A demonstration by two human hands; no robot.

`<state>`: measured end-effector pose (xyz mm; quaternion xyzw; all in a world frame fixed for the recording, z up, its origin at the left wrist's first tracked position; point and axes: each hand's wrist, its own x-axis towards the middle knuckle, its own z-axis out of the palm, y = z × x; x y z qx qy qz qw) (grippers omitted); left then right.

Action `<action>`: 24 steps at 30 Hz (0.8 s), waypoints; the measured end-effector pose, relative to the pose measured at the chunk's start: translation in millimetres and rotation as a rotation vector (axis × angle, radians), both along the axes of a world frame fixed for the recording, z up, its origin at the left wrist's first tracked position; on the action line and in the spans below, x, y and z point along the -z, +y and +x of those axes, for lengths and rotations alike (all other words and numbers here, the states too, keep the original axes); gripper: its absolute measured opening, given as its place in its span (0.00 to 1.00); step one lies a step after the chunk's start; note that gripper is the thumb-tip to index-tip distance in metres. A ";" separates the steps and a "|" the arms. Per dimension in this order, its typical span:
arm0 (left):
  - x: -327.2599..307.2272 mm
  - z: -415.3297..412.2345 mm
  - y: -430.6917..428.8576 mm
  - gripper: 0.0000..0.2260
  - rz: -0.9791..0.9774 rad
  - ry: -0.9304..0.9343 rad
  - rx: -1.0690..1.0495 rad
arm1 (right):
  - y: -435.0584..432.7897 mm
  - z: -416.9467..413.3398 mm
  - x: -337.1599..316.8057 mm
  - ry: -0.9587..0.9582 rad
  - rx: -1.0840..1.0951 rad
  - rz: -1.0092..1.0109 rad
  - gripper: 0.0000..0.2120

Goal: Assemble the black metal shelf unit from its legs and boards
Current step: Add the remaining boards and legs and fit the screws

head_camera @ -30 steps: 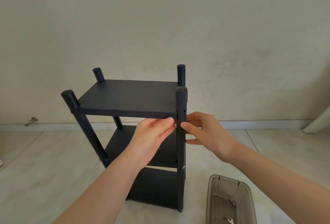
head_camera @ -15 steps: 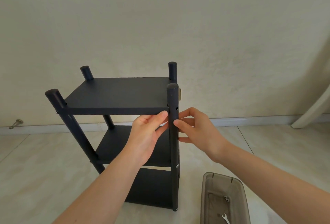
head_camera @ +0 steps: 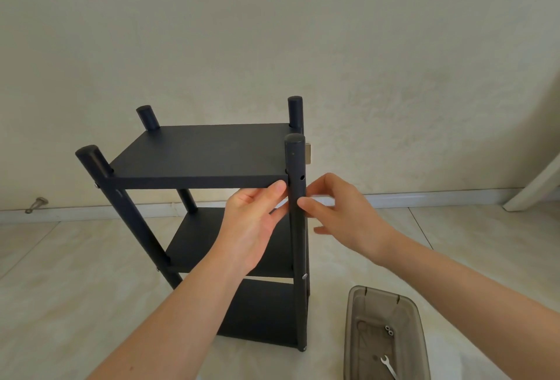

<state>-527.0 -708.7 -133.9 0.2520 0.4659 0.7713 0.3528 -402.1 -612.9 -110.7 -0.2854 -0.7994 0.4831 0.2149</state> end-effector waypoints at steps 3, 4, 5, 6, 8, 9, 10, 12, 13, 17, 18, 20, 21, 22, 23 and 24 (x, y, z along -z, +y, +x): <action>-1.4 0.6 0.1 0.05 0.025 -0.012 0.043 | 15.8 6.4 -19.3 0.138 -0.034 0.158 0.18; -1.9 0.7 0.6 0.05 0.019 -0.012 0.037 | 20.2 7.5 -26.2 0.194 -0.074 0.189 0.20; -2.5 1.5 1.2 0.04 0.005 -0.011 0.023 | 23.1 7.6 -31.5 0.223 -0.119 0.213 0.21; -2.7 2.5 2.0 0.04 -0.007 -0.005 0.006 | 24.9 6.5 -34.5 0.228 -0.159 0.227 0.22; -2.9 5.2 3.3 0.06 -0.015 0.014 -0.017 | 24.5 1.6 -37.1 0.205 -0.210 0.241 0.22; -3.4 6.8 3.7 0.07 -0.015 0.020 -0.027 | 23.9 -0.4 -37.2 0.193 -0.213 0.253 0.21; -3.8 7.9 4.1 0.08 -0.016 0.024 -0.036 | 23.8 -2.0 -37.6 0.186 -0.211 0.266 0.19; -4.7 9.2 5.4 0.08 -0.023 0.028 -0.050 | 25.7 -2.2 -39.4 0.169 -0.207 0.293 0.16; -5.1 9.9 5.7 0.08 -0.026 0.031 -0.050 | 26.8 -1.5 -40.1 0.158 -0.209 0.310 0.16; -5.2 9.8 5.8 0.09 -0.021 0.033 -0.023 | 29.8 2.0 -40.0 0.141 -0.245 0.340 0.15; -5.2 9.5 5.5 0.08 -0.019 0.033 -0.013 | 30.4 2.6 -39.8 0.144 -0.254 0.337 0.15; -5.8 8.8 5.4 0.07 -0.024 0.035 -0.002 | 31.9 2.1 -39.7 0.145 -0.273 0.332 0.15; -5.7 8.1 5.3 0.07 -0.027 0.035 -0.001 | 32.6 1.4 -39.7 0.144 -0.281 0.332 0.15; -4.9 7.0 5.5 0.07 -0.027 0.033 0.001 | 33.6 0.7 -39.4 0.146 -0.282 0.331 0.15; -3.7 6.0 5.5 0.07 -0.020 0.029 0.010 | 34.0 0.3 -39.1 0.153 -0.277 0.330 0.15; -2.6 5.1 5.3 0.08 -0.009 0.024 0.024 | 33.6 0.3 -39.2 0.164 -0.271 0.327 0.16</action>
